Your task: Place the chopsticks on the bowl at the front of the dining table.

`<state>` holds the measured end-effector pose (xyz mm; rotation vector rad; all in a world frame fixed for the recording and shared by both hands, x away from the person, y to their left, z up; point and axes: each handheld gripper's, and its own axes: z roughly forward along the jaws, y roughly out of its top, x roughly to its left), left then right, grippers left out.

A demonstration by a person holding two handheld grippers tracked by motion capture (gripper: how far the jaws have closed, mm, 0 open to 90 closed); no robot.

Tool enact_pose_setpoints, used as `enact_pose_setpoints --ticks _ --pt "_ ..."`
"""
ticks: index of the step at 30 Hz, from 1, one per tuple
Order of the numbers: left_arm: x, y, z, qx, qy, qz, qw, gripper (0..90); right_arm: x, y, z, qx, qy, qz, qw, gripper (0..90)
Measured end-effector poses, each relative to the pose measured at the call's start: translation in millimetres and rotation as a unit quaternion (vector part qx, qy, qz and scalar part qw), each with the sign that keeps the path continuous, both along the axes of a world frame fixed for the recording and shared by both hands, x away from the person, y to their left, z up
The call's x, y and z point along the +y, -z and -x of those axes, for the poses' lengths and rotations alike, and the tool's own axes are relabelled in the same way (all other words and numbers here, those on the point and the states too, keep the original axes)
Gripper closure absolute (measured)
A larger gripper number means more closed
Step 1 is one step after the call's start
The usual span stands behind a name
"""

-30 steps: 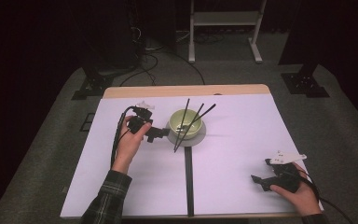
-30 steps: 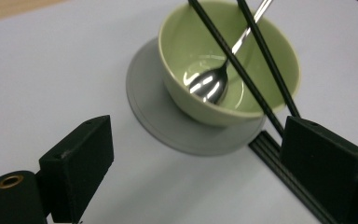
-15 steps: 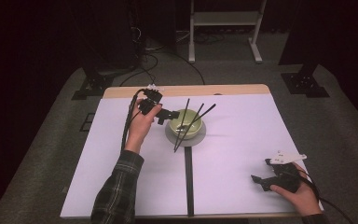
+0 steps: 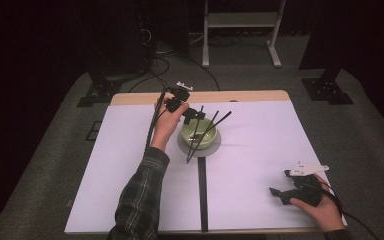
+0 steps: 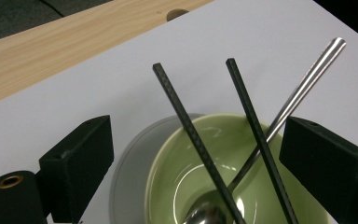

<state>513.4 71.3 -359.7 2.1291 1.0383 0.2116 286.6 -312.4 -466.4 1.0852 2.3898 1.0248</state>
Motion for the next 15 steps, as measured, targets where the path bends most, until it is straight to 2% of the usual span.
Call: enact_pose_setpoints --ticks 15 --pt "-34.5 7.4 -25.7 0.011 0.004 -0.011 0.9999 8.9 -0.2 0.0 -0.3 0.0 -0.001 -0.001 1.0 10.0"
